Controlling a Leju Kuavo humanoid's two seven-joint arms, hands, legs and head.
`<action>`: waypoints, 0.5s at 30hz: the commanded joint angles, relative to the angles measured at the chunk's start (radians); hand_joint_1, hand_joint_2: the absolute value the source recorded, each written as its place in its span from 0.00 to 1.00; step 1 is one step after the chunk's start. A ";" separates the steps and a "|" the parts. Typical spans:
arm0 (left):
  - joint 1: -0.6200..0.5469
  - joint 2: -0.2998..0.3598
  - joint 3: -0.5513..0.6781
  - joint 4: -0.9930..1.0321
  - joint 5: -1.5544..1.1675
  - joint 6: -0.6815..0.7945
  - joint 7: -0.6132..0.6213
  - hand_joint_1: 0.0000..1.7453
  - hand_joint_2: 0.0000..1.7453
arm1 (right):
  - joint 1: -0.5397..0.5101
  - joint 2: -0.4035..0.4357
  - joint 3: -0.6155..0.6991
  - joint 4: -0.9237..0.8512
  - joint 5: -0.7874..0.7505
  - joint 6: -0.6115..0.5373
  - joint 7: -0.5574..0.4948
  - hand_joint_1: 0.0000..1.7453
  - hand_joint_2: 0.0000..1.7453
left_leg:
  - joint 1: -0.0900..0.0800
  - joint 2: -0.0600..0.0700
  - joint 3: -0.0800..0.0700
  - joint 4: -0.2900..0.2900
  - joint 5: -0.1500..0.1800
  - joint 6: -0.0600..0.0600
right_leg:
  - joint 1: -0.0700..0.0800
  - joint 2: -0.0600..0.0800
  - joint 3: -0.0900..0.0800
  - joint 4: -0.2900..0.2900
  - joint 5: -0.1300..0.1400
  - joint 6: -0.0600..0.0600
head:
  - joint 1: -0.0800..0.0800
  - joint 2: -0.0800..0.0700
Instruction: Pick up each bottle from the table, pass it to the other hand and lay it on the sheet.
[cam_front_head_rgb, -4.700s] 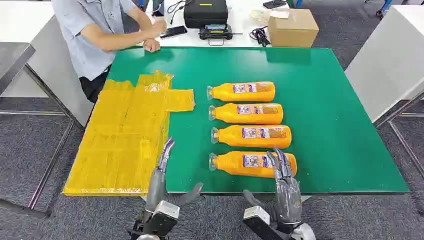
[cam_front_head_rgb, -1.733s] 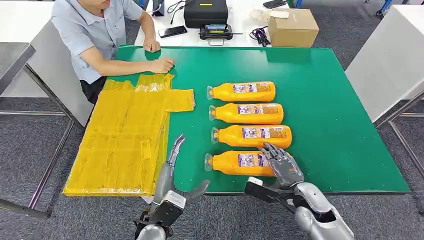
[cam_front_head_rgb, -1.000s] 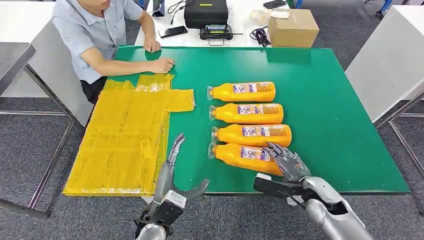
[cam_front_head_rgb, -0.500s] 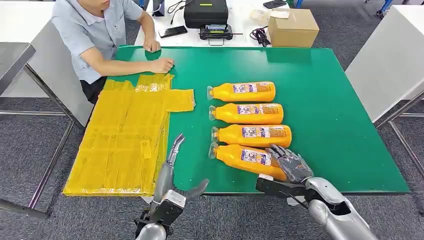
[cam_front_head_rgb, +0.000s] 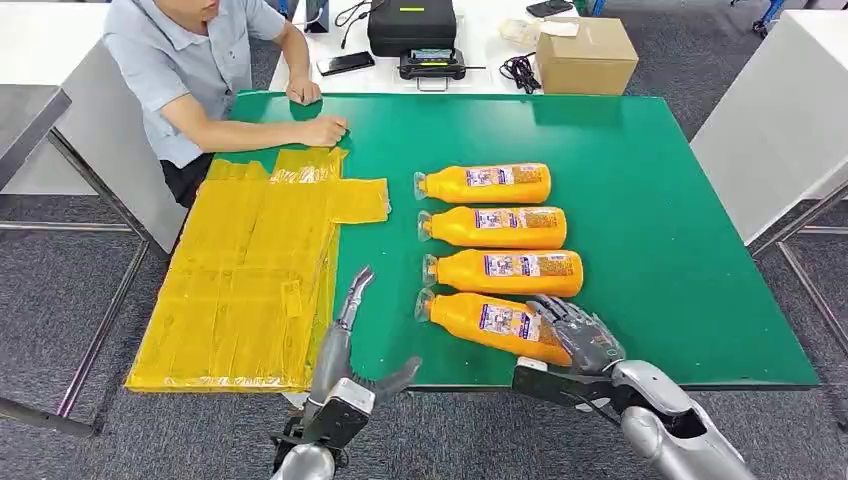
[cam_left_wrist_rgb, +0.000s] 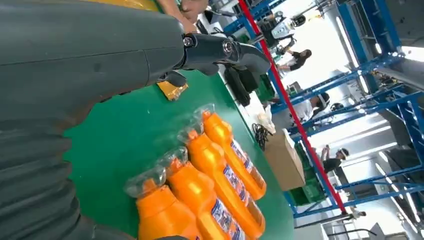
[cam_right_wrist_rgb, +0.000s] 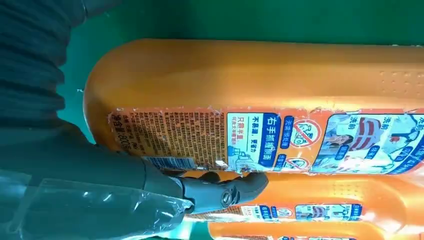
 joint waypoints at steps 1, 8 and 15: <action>-0.042 0.012 -0.027 0.067 0.013 -0.001 -0.005 0.00 1.00 | 0.001 -0.022 0.014 0.005 -0.052 0.037 0.005 0.15 1.00 | 0.001 0.000 0.004 0.000 -0.002 -0.002 | 0.001 -0.001 0.005 0.000 -0.002 -0.003 | 0.000 0.000; -0.053 0.009 -0.038 0.085 0.036 0.004 -0.018 0.00 1.00 | 0.009 -0.046 -0.014 0.033 -0.098 0.053 0.008 1.00 1.00 | 0.001 -0.001 0.005 -0.001 -0.001 -0.002 | 0.001 -0.001 0.005 -0.001 -0.002 -0.003 | 0.000 0.000; -0.053 0.008 -0.038 0.086 0.036 0.004 -0.018 0.00 1.00 | 0.011 -0.047 -0.015 0.036 -0.099 0.053 0.008 1.00 1.00 | 0.001 -0.001 0.005 -0.001 -0.002 -0.002 | 0.001 -0.001 0.006 -0.001 -0.002 -0.003 | 0.000 0.000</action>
